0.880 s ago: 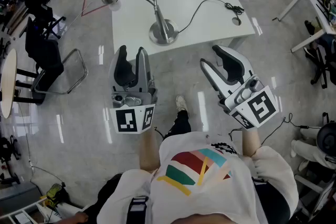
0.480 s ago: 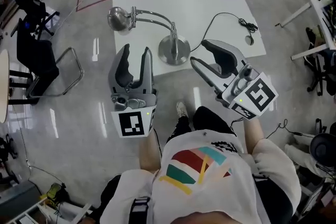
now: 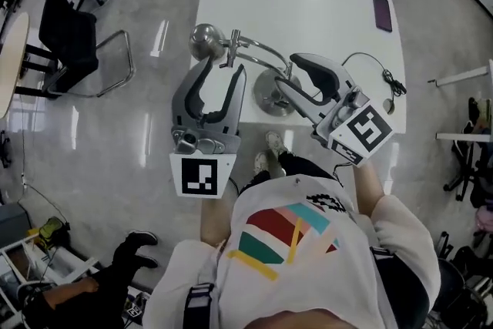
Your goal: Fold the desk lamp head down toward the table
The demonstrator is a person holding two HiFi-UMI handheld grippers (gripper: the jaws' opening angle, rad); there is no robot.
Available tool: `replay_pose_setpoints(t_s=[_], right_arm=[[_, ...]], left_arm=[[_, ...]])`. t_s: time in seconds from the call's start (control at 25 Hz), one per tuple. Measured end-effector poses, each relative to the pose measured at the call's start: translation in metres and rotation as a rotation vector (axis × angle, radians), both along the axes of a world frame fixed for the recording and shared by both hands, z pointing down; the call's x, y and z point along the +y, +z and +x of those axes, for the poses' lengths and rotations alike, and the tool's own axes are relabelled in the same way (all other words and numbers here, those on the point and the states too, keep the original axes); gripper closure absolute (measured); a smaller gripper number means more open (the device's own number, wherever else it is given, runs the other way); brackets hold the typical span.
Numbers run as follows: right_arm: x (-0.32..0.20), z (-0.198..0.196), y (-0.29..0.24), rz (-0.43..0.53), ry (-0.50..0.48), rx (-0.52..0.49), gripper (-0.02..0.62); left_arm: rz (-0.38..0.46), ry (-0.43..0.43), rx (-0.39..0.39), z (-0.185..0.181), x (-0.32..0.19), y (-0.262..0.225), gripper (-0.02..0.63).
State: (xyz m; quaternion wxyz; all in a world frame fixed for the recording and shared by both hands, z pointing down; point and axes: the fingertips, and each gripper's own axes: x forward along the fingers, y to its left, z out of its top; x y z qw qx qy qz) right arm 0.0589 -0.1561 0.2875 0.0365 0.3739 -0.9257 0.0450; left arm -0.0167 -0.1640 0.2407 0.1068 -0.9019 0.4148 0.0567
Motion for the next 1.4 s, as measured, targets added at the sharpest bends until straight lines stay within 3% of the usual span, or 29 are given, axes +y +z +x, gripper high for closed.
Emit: replay_pose_setpoints(t_s=[0.12, 0.24, 0.36, 0.56, 0.76, 1.04, 1.24, 1.4], right_arm=[[-0.013, 0.013, 0.001, -0.007, -0.099, -0.017, 0.425], [-0.018, 0.014, -0.007, 0.000, -0.225, -0.005, 0.425], [-0.021, -0.002, -0.009, -0.005, -0.317, 0.012, 0.425], [-0.046, -0.043, -0.005, 0.056, -0.414, 0.234, 0.430], [-0.049, -0.052, 0.003, -0.021, -0.397, 0.302, 0.437], [-0.050, -0.064, 0.022, -0.139, -0.374, 0.396, 0.437], [-0.058, -0.082, 0.051, -0.237, -0.434, 0.618, 0.437], [-0.063, -0.094, 0.073, -0.331, -0.500, 0.767, 0.436]], left_arm=[[0.002, -0.023, -0.010, 0.014, -0.004, -0.004, 0.403], [0.000, -0.079, -0.073, 0.021, -0.007, -0.005, 0.480], [-0.010, -0.090, -0.119, 0.014, -0.008, -0.003, 0.493], [-0.036, -0.061, -0.231, -0.014, -0.033, 0.002, 0.505], [-0.114, -0.011, -0.189, -0.025, -0.038, 0.008, 0.505], [-0.221, -0.044, -0.099, -0.045, -0.048, 0.045, 0.511], [-0.303, 0.001, -0.199, -0.059, -0.060, 0.102, 0.511], [-0.379, 0.039, -0.130, -0.063, -0.065, 0.140, 0.509]])
